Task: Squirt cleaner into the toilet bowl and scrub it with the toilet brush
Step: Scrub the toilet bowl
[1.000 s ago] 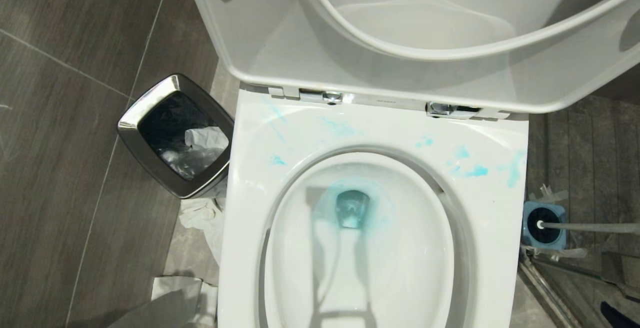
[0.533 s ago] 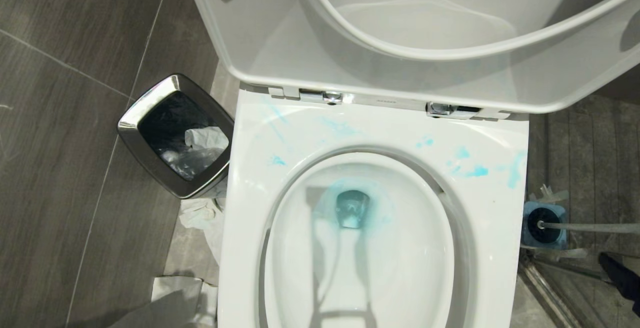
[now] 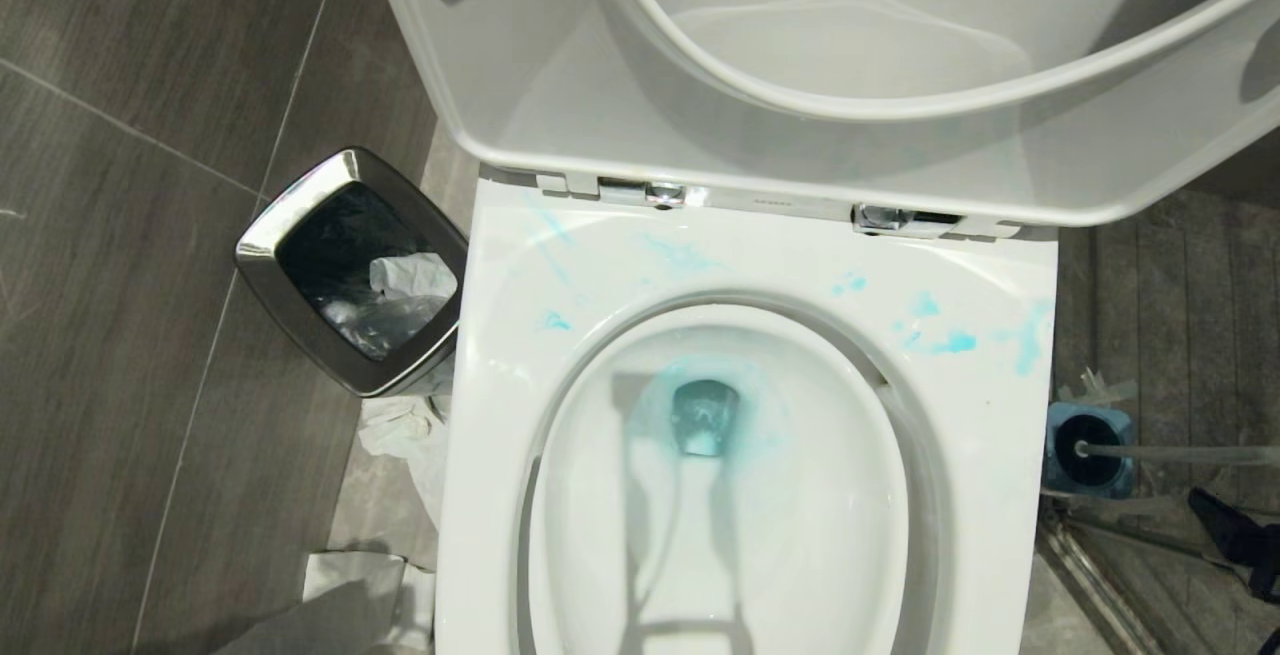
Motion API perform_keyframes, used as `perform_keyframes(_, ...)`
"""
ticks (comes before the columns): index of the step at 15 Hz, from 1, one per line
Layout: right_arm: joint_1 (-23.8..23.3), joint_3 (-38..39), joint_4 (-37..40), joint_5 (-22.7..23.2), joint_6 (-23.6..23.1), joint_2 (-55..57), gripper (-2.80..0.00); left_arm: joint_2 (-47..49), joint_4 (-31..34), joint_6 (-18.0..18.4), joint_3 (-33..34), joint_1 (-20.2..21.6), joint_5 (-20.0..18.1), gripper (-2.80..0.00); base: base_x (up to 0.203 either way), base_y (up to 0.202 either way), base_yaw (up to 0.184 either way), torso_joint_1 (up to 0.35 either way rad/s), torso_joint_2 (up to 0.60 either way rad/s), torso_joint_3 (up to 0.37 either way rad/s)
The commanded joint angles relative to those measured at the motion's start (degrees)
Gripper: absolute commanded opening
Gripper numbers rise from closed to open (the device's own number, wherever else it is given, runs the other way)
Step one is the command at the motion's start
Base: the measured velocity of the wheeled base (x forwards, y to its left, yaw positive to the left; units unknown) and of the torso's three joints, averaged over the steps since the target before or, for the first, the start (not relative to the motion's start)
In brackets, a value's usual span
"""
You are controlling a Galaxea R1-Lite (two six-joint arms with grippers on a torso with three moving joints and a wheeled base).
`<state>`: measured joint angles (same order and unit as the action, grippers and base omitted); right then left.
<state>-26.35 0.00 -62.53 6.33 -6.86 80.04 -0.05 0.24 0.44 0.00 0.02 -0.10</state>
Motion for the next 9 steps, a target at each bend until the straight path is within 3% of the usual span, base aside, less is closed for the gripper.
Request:
perform_keyframes(1,0.0,0.3,-3.3,0.1,-0.3,6.1,0.0,0.0,0.0,0.0,0.1,0.1,0.0,-2.8,0.0,0.0,0.0,0.0,0.0,0.0)
perform_keyframes(7,0.0,-5.1,-7.5,0.4,-2.8,10.8,0.0,0.0,0.0,0.0,0.1,0.1,0.0,-2.8,0.0,0.0,0.0,0.0,0.0,0.0)
perform_keyframes(9,0.0,-5.8,-10.6,2.7,-3.4,11.5,0.0,0.0,0.0,0.1,0.1,0.0,0.0,-2.8,0.0,0.0,0.0,0.0,0.0,0.0)
